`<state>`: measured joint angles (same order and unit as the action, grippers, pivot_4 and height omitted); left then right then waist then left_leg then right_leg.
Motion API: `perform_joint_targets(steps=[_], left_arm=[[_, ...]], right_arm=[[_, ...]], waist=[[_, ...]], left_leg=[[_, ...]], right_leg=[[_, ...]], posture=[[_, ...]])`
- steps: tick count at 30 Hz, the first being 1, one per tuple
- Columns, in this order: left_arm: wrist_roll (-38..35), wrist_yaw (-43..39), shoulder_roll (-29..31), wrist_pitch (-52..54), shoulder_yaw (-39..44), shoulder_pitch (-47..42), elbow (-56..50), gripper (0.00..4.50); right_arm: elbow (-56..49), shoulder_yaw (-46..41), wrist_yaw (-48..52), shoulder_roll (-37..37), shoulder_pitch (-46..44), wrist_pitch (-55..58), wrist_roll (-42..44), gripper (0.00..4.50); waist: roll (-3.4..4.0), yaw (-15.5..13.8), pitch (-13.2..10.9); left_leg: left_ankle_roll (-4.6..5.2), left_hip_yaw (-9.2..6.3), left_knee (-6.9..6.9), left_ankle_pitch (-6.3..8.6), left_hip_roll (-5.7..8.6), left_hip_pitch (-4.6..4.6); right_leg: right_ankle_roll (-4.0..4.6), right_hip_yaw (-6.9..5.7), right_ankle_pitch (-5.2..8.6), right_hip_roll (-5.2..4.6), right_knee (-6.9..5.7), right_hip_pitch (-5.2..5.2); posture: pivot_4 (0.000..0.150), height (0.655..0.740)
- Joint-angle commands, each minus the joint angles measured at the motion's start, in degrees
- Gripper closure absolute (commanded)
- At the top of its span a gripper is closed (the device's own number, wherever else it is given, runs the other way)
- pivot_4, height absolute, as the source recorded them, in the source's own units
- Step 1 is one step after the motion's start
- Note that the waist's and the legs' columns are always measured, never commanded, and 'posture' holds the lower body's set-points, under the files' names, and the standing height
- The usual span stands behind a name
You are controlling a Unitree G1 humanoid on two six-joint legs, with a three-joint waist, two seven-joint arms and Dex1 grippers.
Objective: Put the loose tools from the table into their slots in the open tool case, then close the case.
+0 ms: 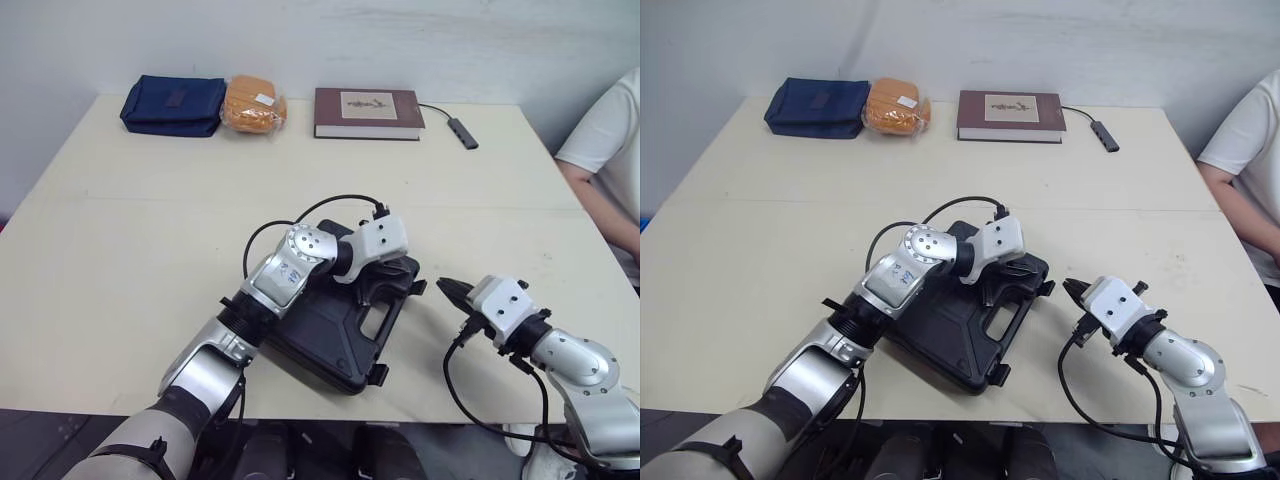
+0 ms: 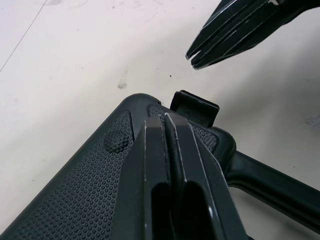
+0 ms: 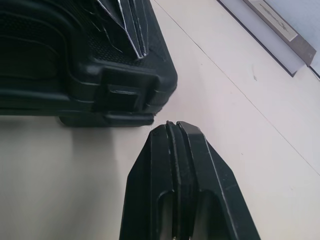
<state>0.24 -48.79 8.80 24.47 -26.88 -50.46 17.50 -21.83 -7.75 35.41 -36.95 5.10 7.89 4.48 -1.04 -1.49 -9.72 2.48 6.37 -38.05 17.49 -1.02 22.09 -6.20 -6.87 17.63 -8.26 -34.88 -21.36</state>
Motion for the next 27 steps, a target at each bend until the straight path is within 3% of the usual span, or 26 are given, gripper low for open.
perform_joint_targets(steps=[1,12,27], left_arm=[[5.02,-1.29,1.29,4.14,-6.59,5.53,8.05,4.45],[6.01,-1.91,0.58,4.64,-7.79,5.41,11.0,4.45],[5.86,-2.45,0.81,5.23,-7.67,6.04,10.9,4.45]], right_arm=[[1.9,1.02,-0.35,1.09,-0.71,-0.27,0.14,4.5],[6.37,5.07,-0.02,2.62,-4.91,-0.85,-0.45,4.5],[1.89,8.52,1.53,3.8,-6.64,1.11,0.49,4.5]], waist=[[-0.07,0.03,0.25],[-0.02,0.07,0.73],[0.11,0.1,0.98]], left_leg=[[-0.01,-0.01,0.0,0.01,-0.01,-0.02],[-0.09,-0.23,0.21,0.58,-0.11,-0.81],[-0.12,-0.39,0.53,0.56,-0.11,-0.85]], right_leg=[[0.01,-0.01,0.01,0.0,0.0,0.01],[0.09,-0.19,0.06,0.02,0.56,0.97],[0.09,-0.38,0.06,0.0,0.9,1.07]], posture=[[0.15,0.74],[0.15,0.74],[0.15,0.74]])
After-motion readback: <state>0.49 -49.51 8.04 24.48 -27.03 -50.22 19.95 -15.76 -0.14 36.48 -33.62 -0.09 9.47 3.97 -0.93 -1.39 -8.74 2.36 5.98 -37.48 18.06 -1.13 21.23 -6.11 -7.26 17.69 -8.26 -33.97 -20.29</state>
